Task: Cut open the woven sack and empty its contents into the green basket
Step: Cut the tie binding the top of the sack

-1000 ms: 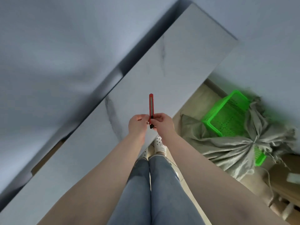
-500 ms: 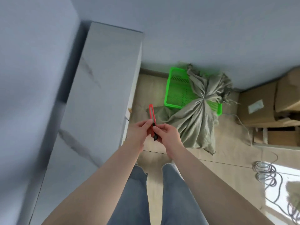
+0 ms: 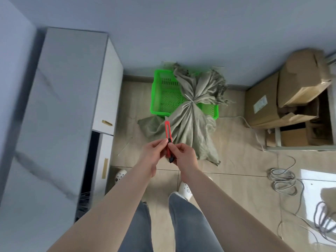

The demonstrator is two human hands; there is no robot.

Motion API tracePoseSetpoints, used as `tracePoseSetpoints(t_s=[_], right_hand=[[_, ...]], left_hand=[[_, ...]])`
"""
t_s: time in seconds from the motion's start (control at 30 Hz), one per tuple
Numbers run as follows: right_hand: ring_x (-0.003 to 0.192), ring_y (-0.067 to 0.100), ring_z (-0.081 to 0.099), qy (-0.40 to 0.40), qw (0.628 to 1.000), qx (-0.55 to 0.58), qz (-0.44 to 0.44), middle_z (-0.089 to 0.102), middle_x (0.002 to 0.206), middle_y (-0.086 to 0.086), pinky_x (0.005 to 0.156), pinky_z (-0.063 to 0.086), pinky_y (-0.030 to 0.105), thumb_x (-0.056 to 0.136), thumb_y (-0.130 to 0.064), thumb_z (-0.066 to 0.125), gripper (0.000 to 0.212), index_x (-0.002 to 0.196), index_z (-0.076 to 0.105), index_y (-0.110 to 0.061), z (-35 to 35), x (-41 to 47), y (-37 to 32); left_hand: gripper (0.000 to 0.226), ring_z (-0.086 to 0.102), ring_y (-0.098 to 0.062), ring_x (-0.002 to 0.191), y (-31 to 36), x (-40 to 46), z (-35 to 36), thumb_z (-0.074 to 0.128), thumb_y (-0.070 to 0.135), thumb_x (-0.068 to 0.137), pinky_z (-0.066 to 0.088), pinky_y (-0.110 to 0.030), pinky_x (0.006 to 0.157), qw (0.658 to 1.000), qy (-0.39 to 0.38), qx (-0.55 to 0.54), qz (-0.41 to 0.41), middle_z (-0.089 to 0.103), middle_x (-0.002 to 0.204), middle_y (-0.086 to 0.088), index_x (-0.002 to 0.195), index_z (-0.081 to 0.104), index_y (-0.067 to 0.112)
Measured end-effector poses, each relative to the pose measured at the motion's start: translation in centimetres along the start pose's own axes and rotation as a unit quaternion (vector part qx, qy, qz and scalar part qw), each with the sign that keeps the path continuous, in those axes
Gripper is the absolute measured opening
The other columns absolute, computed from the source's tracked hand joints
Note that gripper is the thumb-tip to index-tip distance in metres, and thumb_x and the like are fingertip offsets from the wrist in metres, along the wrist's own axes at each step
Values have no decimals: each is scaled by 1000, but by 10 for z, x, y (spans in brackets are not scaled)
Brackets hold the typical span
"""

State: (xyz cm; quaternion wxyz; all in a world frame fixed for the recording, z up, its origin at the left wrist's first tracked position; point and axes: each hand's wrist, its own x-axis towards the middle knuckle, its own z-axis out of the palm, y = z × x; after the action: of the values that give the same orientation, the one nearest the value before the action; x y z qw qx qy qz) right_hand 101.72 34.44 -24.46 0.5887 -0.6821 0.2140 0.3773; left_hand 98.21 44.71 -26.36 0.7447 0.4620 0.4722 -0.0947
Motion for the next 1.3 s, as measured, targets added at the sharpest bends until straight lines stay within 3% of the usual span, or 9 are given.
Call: tracePoseSetpoints(t_s=[0.3, 0.47, 0.63, 0.77, 0.93, 1.03, 1.1, 1.13, 1.3], right_hand=[[50, 15, 50, 45, 999, -4, 1, 61, 55, 1, 65, 48, 35, 89, -25, 68, 26, 69, 61, -9, -82, 23, -19], [52, 15, 49, 68, 998, 10, 13, 59, 52, 0, 65, 47, 34, 90, -25, 67, 32, 63, 57, -12, -90, 45, -28], [60, 17, 53, 65, 997, 19, 23, 63, 62, 4, 64, 47, 33, 91, -25, 65, 23, 74, 64, -11, -96, 87, -32], [65, 18, 56, 84, 993, 74, 44, 65, 65, 6, 67, 48, 30, 93, -22, 64, 20, 78, 65, -9, -101, 128, -33], [56, 9, 58, 100, 973, 185, 96, 62, 55, -3, 69, 52, 23, 96, -17, 59, 23, 75, 62, -7, -116, 167, -29], [56, 8, 58, 102, 960, 224, 131, 60, 57, -2, 78, 52, 27, 96, -15, 59, 18, 84, 67, -5, -127, 194, -21], [56, 8, 59, 93, 958, 229, 144, 61, 60, 0, 74, 53, 25, 96, -16, 59, 16, 90, 69, -5, -135, 212, -16], [56, 8, 59, 87, 958, 229, 149, 63, 60, 0, 69, 53, 23, 96, -17, 58, 15, 92, 69, -6, -139, 220, -14], [57, 10, 58, 58, 965, 208, 151, 64, 60, 1, 57, 51, 19, 97, -17, 56, 16, 94, 68, -6, -161, 252, -4]], left_hand=[[18, 56, -11, 58, -16, 14, 95, 64, 16, 91, 49, -18, 62, 1000, 26, -3, -14, 66, 69, -5, 103, 73, 6], [11, 50, -22, 66, -10, 36, 115, 67, 17, 90, 46, -31, 72, 999, 25, 19, -15, 58, 70, -11, 88, 75, 11], [11, 60, -14, 66, -1, 76, 127, 63, 14, 92, 53, -20, 69, 999, -3, 39, -18, 67, 71, -5, 91, 74, 9], [13, 62, -17, 81, 0, 118, 134, 58, 18, 95, 51, -28, 82, 996, -25, 77, -25, 69, 88, -6, 91, 71, 16], [18, 55, -10, 66, -4, 186, 137, 59, 26, 94, 45, -16, 60, 989, 15, 140, -34, 63, 76, 2, 101, 69, 13], [13, 48, -15, 76, -8, 234, 141, 59, 26, 93, 51, -29, 79, 982, 47, 184, -19, 64, 82, -7, 93, 67, 16], [31, 57, -32, 119, -13, 265, 148, 62, 32, 92, 46, -39, 101, 971, 63, 232, 14, 69, 111, -14, 112, 67, 10], [40, 59, -27, 118, -14, 280, 153, 62, 33, 91, 40, -34, 106, 964, 65, 257, 31, 65, 124, -12, 122, 63, 7], [71, 45, -25, 134, -22, 346, 177, 66, 42, 87, 34, -36, 113, 929, 103, 350, 58, 44, 148, -10, 144, 39, 8]])
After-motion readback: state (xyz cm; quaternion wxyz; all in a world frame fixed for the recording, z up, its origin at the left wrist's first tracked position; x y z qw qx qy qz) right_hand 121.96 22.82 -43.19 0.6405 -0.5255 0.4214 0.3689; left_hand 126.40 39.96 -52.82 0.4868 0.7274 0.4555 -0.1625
